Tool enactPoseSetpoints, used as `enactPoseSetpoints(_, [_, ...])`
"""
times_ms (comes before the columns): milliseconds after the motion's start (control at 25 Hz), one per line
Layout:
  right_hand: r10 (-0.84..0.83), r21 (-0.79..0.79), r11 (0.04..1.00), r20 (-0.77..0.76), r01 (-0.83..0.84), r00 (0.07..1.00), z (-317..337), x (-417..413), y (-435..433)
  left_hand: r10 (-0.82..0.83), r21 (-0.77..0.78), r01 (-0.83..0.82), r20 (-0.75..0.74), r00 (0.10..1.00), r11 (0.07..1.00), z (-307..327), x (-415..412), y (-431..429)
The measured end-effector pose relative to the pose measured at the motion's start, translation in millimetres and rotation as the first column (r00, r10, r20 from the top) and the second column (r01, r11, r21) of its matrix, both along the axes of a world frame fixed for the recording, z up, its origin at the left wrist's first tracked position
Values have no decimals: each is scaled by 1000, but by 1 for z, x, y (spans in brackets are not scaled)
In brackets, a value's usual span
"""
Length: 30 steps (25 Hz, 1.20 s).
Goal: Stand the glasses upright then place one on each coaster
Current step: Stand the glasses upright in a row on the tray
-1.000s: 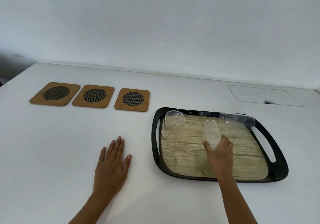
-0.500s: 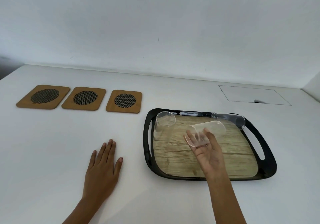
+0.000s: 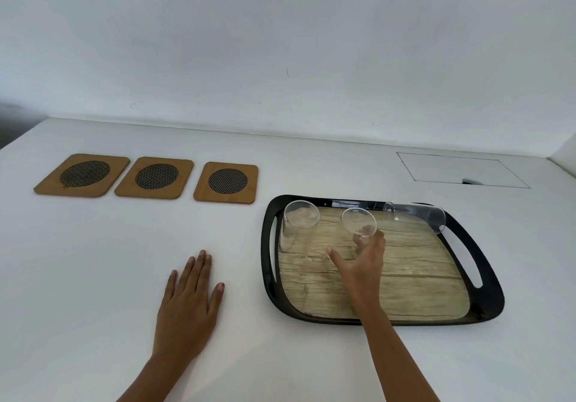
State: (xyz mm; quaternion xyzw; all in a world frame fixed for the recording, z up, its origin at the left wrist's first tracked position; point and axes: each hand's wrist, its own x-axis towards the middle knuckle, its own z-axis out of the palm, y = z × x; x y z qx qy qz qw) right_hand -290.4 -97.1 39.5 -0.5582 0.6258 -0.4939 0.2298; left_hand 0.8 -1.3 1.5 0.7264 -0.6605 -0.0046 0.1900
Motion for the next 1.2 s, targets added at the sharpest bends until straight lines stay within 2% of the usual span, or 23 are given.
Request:
enactPoseSetpoints(520, [22, 45, 999, 28, -23, 999, 6, 1, 3, -2, 2, 2, 5, 1000, 1000, -1, 1, 0])
enactPoseSetpoints(640, [33, 11, 999, 127, -34, 991, 14, -4, 10, -1, -2, 1, 4, 1000, 1000, -1, 1, -1])
enactPoseSetpoints(760, [-74, -86, 991, 273, 100, 959, 19, -19, 13, 0, 2, 0, 13, 1000, 1000, -2, 1, -1])
enactPoseSetpoints(880, [-338, -93, 910, 395, 404, 854, 30, -40, -4, 2, 4, -2, 28, 1000, 1000, -1, 1, -1])
enactPoseSetpoints(960, [-496, -9, 854, 287, 520, 820, 37, -61, -25, 2, -1, -2, 29, 1000, 1000, 0, 0, 0])
enactPoseSetpoints(1040, [-522, 50, 851, -12, 522, 853, 40, -84, -47, 2, 0, -2, 30, 1000, 1000, 0, 0, 0])
enactPoseSetpoints(1120, [-428, 43, 882, -346, 469, 835, 37, -104, -66, 3, 2, -3, 27, 1000, 1000, 0, 0, 0])
enactPoseSetpoints(1200, [-291, 31, 920, -615, 392, 733, 36, -122, -80, 4, -1, -4, 26, 1000, 1000, 1, 0, 0])
